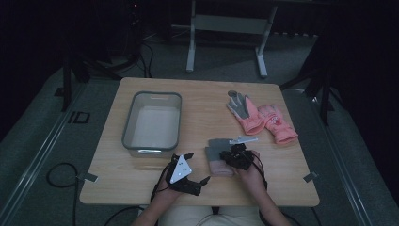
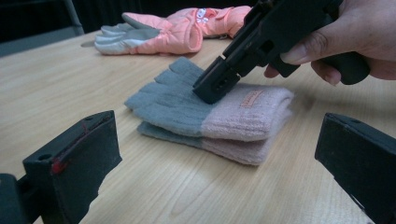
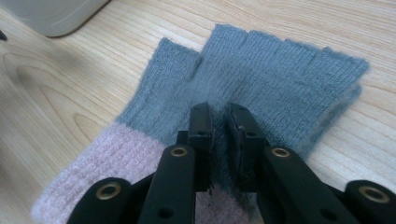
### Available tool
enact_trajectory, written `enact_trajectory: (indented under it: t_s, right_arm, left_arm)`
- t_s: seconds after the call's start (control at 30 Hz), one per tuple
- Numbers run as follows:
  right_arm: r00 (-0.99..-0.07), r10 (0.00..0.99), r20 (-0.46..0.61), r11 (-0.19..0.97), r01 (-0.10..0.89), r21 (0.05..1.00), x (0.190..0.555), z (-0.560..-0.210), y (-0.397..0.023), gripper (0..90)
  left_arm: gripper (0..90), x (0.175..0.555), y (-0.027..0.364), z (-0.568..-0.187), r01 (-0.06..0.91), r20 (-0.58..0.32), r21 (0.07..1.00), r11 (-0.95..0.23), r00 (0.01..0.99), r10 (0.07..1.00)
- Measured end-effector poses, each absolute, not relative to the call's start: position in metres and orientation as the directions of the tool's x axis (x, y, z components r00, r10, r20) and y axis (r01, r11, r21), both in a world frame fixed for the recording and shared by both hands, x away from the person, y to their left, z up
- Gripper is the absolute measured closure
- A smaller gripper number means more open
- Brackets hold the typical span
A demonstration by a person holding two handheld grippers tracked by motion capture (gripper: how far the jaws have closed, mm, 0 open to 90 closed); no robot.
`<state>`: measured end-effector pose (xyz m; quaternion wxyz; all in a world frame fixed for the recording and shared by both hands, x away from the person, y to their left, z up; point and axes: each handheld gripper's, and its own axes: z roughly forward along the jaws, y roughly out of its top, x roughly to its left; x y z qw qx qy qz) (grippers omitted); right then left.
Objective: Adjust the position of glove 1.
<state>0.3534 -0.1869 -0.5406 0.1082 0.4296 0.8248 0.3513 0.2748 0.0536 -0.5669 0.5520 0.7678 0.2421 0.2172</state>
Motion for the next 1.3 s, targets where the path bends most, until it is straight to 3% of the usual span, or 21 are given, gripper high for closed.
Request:
enact_trajectory:
  t_s: [0.3, 0.47, 0.57, 0.67, 0.9, 1.1, 1.3]
  right_arm:
    - [-0.632, 0.763, 0.136, 0.395, 0.621, 0.677, 0.354, -0.538, -0.191, 74.9]
    - [-0.646, 0.753, 0.129, 0.388, 0.592, 0.706, 0.350, -0.518, -0.200, 71.3]
    - [-0.655, 0.747, 0.111, 0.389, 0.567, 0.726, 0.350, -0.502, -0.209, 69.6]
    - [-0.652, 0.752, 0.094, 0.388, 0.554, 0.736, 0.358, -0.485, -0.222, 68.2]
    - [-0.639, 0.762, 0.101, 0.368, 0.557, 0.745, 0.375, -0.475, -0.228, 66.1]
    - [-0.595, 0.790, 0.150, 0.334, 0.622, 0.708, 0.395, -0.496, -0.221, 60.8]
    - [-0.568, 0.807, 0.160, 0.330, 0.659, 0.676, 0.404, -0.517, -0.218, 57.1]
  left_arm:
    - [0.0, 0.276, 0.053, -0.567, 0.130, 0.056, 0.958, -0.256, 0.789, 0.611]
    - [1.0, 0.274, 0.045, -0.559, 0.115, 0.129, 0.936, -0.333, 0.766, 0.630]
    - [6.2, 0.275, 0.042, -0.550, 0.141, 0.105, 0.936, -0.322, 0.762, 0.639]
    - [11.4, 0.278, 0.035, -0.541, 0.210, 0.034, 0.914, -0.346, 0.813, 0.582]
    - [8.0, 0.285, 0.009, -0.538, 0.099, 0.168, 0.850, -0.517, 0.879, 0.446]
    - [20.2, 0.295, -0.009, -0.540, 0.045, 0.226, 0.766, -0.641, 0.915, 0.334]
    - [29.1, 0.300, -0.020, -0.548, 0.005, 0.282, 0.711, -0.703, 0.914, 0.291]
